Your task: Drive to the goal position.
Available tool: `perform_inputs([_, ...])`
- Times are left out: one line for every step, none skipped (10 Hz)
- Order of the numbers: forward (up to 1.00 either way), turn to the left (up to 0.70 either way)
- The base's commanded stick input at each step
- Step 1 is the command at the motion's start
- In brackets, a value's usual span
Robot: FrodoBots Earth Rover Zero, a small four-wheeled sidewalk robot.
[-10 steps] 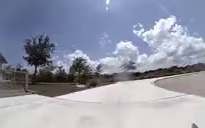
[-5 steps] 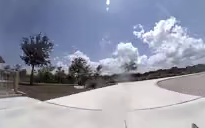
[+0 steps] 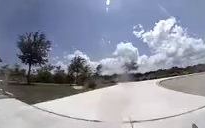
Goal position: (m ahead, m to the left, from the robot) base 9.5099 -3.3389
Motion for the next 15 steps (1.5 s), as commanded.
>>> perform_inputs([0.85, -0.35])
perform_inputs([0.85, -0.35])
perform_inputs([0.85, -0.35])
perform_inputs([0.85, -0.35])
perform_inputs([0.85, -0.18])
perform_inputs([0.85, -0.01])
perform_inputs([0.85, -0.01])
perform_inputs([0.85, -0.01])
perform_inputs([0.85, -0.01])
perform_inputs([0.85, -0.01])
perform_inputs([0.85, -0.01])
perform_inputs([0.85, -0.01])
perform_inputs([0.85, -0.01])
perform_inputs([0.85, -0.01])
perform_inputs([0.85, -0.01])
